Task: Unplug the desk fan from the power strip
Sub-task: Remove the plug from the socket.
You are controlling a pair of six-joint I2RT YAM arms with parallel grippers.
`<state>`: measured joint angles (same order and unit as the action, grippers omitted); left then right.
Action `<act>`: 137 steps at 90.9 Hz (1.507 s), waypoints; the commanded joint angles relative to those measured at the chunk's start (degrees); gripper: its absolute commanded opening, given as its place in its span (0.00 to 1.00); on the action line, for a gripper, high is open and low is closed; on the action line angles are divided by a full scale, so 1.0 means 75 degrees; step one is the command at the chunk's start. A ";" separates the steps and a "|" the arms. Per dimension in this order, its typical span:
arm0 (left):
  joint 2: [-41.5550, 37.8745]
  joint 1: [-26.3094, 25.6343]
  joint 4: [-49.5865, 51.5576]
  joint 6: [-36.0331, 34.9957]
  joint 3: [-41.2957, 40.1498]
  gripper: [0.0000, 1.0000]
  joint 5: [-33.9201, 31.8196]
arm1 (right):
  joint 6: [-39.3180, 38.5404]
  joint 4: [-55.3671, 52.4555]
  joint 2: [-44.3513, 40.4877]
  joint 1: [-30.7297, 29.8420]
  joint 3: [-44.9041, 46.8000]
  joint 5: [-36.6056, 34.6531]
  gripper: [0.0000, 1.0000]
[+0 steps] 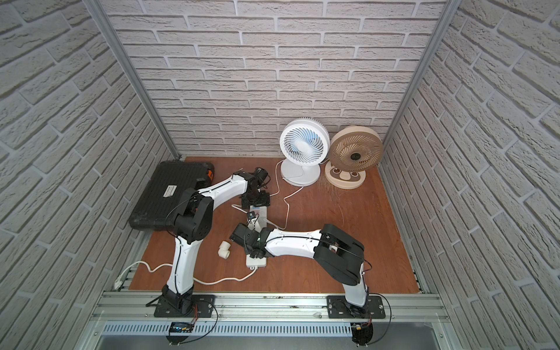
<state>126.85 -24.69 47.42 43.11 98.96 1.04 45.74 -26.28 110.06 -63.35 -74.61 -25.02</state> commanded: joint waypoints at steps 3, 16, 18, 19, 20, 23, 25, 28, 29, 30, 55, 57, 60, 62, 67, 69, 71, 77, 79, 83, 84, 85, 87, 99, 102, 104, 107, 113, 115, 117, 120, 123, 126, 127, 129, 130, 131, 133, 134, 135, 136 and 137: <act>0.0559 0.0163 0.0674 -0.0065 -0.0441 0.00 -0.0276 | -0.0036 -0.1073 0.0341 -0.0248 -0.1030 -0.0846 0.03; 0.0554 0.0165 0.0671 -0.0065 -0.0465 0.00 -0.0275 | 0.0007 -0.1788 0.0859 -0.0375 -0.1730 -0.1143 0.03; 0.0555 0.0172 0.0673 -0.0065 -0.0458 0.00 -0.0278 | 0.0007 -0.1812 0.0886 -0.0385 -0.1766 -0.1150 0.03; 0.0552 0.0173 0.0673 -0.0065 -0.0457 0.00 -0.0273 | 0.0007 -0.1814 0.0893 -0.0387 -0.1780 -0.1152 0.03; 0.0556 0.0174 0.0668 -0.0065 -0.0457 0.00 -0.0270 | 0.0007 -0.1821 0.0896 -0.0388 -0.1787 -0.1146 0.03; 0.0549 0.0166 0.0668 -0.0065 -0.0462 0.00 -0.0278 | 0.0007 -0.1803 0.0902 -0.0395 -0.1788 -0.1127 0.03; 0.0548 0.0163 0.0672 -0.0071 -0.0463 0.00 -0.0270 | 0.0007 -0.1786 0.0894 -0.0390 -0.1778 -0.1111 0.02; 0.0545 0.0169 0.0669 -0.0063 -0.0467 0.00 -0.0272 | 0.0007 -0.1735 0.0871 -0.0389 -0.1737 -0.1080 0.02; 0.0541 0.0166 0.0665 -0.0064 -0.0467 0.00 -0.0276 | 0.0007 -0.1717 0.0856 -0.0389 -0.1719 -0.1076 0.03; 0.0539 0.0164 0.0664 -0.0064 -0.0479 0.00 -0.0277 | 0.0007 -0.1702 0.0843 -0.0389 -0.1704 -0.1073 0.03; 0.0529 0.0171 0.0652 -0.0065 -0.0492 0.00 -0.0276 | 0.0101 -0.0575 0.0165 -0.0266 -0.0725 -0.0498 0.03; 0.0535 0.0165 0.0651 -0.0065 -0.0491 0.00 -0.0278 | 0.0133 -0.0413 0.0083 -0.0232 -0.0601 -0.0383 0.02; 0.0536 0.0167 0.0650 -0.0065 -0.0501 0.00 -0.0273 | 0.0195 -0.0189 -0.0026 -0.0185 -0.0387 -0.0229 0.03; 0.0525 0.0164 0.0641 -0.0065 -0.0508 0.00 -0.0278 | 0.0236 -0.0023 -0.0111 -0.0156 -0.0253 -0.0122 0.03; 0.0524 0.0163 0.0628 -0.0066 -0.0532 0.00 -0.0279 | 0.0342 0.0362 -0.0303 -0.0085 0.0083 0.0087 0.03; 0.0524 0.0166 0.0627 -0.0074 -0.0536 0.00 -0.0279 | 0.0387 0.0492 -0.0371 -0.0058 0.0204 0.0153 0.03; 0.0519 0.0166 0.0627 -0.0076 -0.0532 0.00 -0.0276 | 0.0425 0.0589 -0.0432 -0.0043 0.0305 0.0196 0.03; 0.0520 0.0164 0.0615 -0.0076 -0.0550 0.00 -0.0256 | 0.0513 0.0736 -0.0555 -0.0001 0.0475 0.0288 0.03; 0.0518 0.0172 0.0609 -0.0071 -0.0561 0.00 -0.0259 | 0.0523 0.0762 -0.0577 0.0021 0.0501 0.0312 0.03; 0.0521 0.0163 0.0604 -0.0076 -0.0552 0.00 -0.0262 | 0.0540 0.0756 -0.0612 0.0041 0.0532 0.0349 0.03; 0.0517 0.0163 0.0603 -0.0076 -0.0551 0.00 -0.0259 | 0.0543 0.0753 -0.0612 0.0043 0.0535 0.0354 0.03; 0.0515 0.0163 0.0603 -0.0076 -0.0550 0.00 -0.0257 | 0.0545 0.0752 -0.0612 0.0044 0.0536 0.0356 0.03; 0.0513 0.0163 0.0595 -0.0076 -0.0550 0.00 -0.0247 | 0.0546 0.0751 -0.0612 0.0059 0.0529 0.0367 0.03; 0.0507 0.0163 0.0592 -0.0076 -0.0551 0.00 -0.0234 | 0.0537 0.0689 -0.0564 0.0055 0.0466 0.0379 0.03; 0.0509 0.0163 0.0592 -0.0076 -0.0560 0.00 -0.0241 | 0.0535 0.0675 -0.0537 0.0049 0.0441 0.0382 0.03; 0.0509 0.0163 0.0583 -0.0076 -0.0561 0.00 -0.0243 | 0.0529 0.0647 -0.0517 0.0052 0.0414 0.0382 0.03; 0.0511 0.0166 0.0580 -0.0076 -0.0561 0.00 -0.0225 | 0.0525 0.0620 -0.0483 0.0046 0.0374 0.0376 0.03; 0.0511 0.0168 0.0570 -0.0076 -0.0581 0.00 -0.0227 | 0.0517 0.0524 -0.0396 0.0045 0.0272 0.0373 0.03; 0.0513 0.0164 0.0560 -0.0076 -0.0584 0.00 -0.0225 | 0.0513 0.0495 -0.0368 0.0045 0.0228 0.0365 0.03; 0.0507 0.0172 0.0548 -0.0076 -0.0605 0.00 -0.0225 | 0.0512 0.0452 -0.0326 0.0045 0.0185 0.0355 0.03; 0.0497 0.0171 0.0539 -0.0076 -0.0608 0.00 -0.0222 | 0.0511 0.0392 -0.0285 0.0039 0.0110 0.0323 0.03; 0.0493 0.0164 0.0528 -0.0069 -0.0624 0.00 -0.0210 | 0.0495 0.0299 -0.0215 0.0025 0.0034 0.0290 0.03; 0.0483 0.0157 0.0503 -0.0068 -0.0641 0.00 -0.0209 | 0.0480 0.0205 -0.0164 0.0006 -0.0063 0.0229 0.03; 0.0480 0.0154 0.0500 -0.0067 -0.0642 0.00 -0.0203 | 0.0478 0.0161 -0.0142 -0.0004 -0.0097 0.0194 0.03; 0.0478 0.0158 0.0498 -0.0065 -0.0646 0.00 -0.0204 | 0.0477 0.0076 -0.0105 -0.0023 -0.0163 0.0127 0.03; 0.0478 0.0166 0.0498 -0.0065 -0.0645 0.00 -0.0201 | 0.0476 0.0038 -0.0083 -0.0030 -0.0199 0.0097 0.03; 0.0478 0.0164 0.0498 -0.0065 -0.0644 0.00 -0.0205 | 0.0476 0.0002 -0.0061 -0.0040 -0.0235 0.0069 0.03; 0.0478 0.0154 0.0504 -0.0074 -0.0638 0.00 -0.0211 | 0.0476 -0.0102 -0.0023 -0.0056 -0.0306 -0.0004 0.03; 0.0472 0.0159 0.0507 -0.0069 -0.0623 0.00 -0.0216 | 0.0482 -0.0150 -0.0001 -0.0064 -0.0347 -0.0045 0.03; 0.0469 0.0161 0.0508 -0.0073 -0.0633 0.00 -0.0218 | 0.0491 -0.0198 0.0015 -0.0074 -0.0385 -0.0083 0.03; 0.0467 0.0162 0.0509 -0.0075 -0.0633 0.00 -0.0219 | 0.0501 -0.0251 0.0036 -0.0085 -0.0428 -0.0126 0.03; 0.0467 0.0162 0.0509 -0.0076 -0.0632 0.00 -0.0226 | 0.0512 -0.0313 0.0057 -0.0096 -0.0461 -0.0188 0.03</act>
<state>126.30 -24.58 46.63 42.68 97.95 0.99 49.36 -25.80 109.78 -62.94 -74.32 -23.40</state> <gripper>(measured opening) 0.866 0.169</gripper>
